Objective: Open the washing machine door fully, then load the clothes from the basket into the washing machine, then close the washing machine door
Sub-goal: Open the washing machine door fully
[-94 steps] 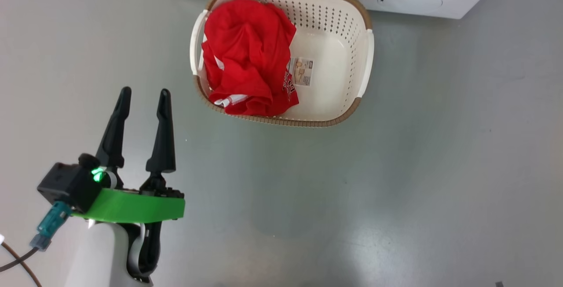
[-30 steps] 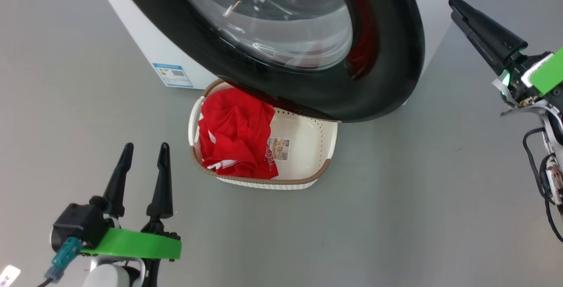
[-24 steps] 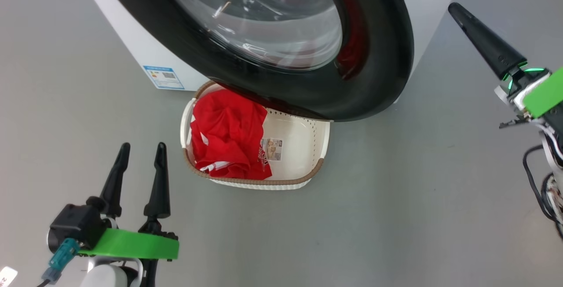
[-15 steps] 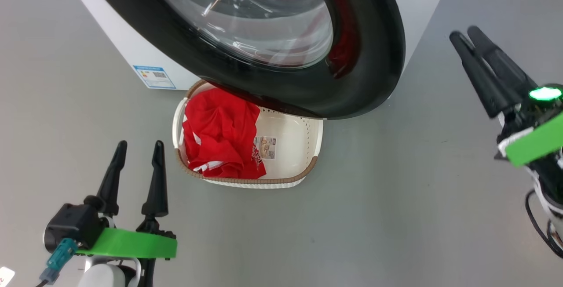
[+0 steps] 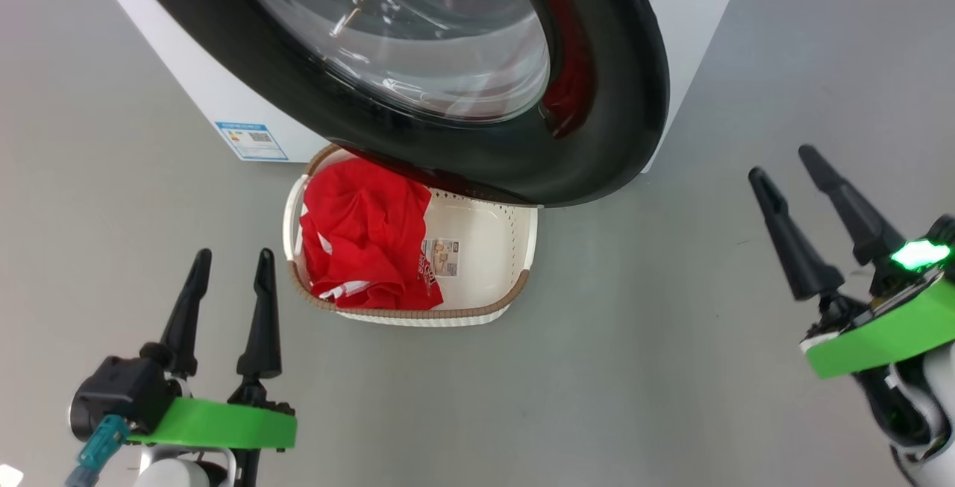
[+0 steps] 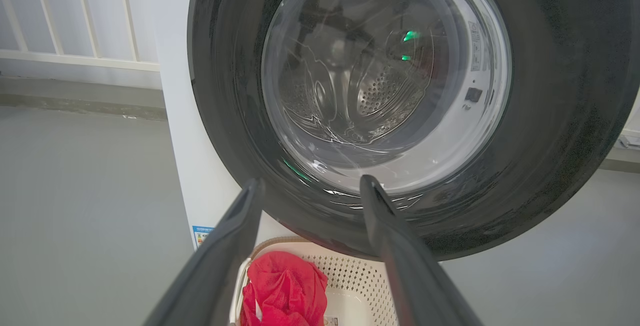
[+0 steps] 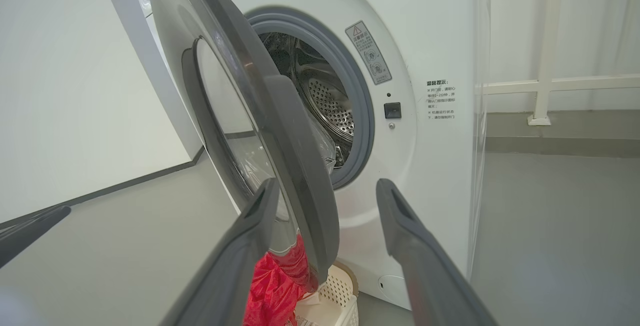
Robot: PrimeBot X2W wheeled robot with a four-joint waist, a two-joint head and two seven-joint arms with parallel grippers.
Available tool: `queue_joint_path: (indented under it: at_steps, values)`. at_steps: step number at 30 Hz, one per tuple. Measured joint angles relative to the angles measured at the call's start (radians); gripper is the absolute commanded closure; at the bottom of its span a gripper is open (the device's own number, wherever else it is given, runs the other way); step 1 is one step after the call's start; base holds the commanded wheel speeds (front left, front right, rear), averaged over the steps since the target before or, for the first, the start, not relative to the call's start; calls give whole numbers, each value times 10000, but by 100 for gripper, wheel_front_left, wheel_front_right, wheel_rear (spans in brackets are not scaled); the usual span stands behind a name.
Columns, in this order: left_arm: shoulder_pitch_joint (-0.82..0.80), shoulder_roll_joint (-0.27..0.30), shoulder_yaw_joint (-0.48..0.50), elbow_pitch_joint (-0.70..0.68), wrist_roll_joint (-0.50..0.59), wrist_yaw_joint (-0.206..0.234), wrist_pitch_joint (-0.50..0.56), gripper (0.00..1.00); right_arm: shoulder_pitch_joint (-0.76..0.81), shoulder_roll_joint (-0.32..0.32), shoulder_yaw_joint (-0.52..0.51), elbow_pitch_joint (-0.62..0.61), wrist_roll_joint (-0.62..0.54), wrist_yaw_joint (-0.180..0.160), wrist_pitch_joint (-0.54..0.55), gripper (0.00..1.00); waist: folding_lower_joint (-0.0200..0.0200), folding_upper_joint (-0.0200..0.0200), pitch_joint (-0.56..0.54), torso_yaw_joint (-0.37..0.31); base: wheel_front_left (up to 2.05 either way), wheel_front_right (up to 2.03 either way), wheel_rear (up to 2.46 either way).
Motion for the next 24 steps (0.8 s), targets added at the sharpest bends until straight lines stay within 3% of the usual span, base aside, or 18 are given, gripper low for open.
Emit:
queue_joint_path:
  at_steps: [6, 10, 24]
  values:
    - [70, 27, -27, 0, 2, 0, 0, 0, 872, 1089, -934, -249, -1287, 0, 0, 0, 0, 0, -37, 12, 0, 0, 0]
    - [74, 35, -54, 2, 2, 0, 0, 0, 1284, 1411, -1181, -244, -1732, 0, -2, 0, 0, 0, -61, 32, 0, 0, 0]
    - [76, 104, -138, 42, 10, 0, 0, 0, 1349, 1639, -1313, -215, -2029, 0, -44, 0, 0, 0, -124, 82, 0, 0, 0]
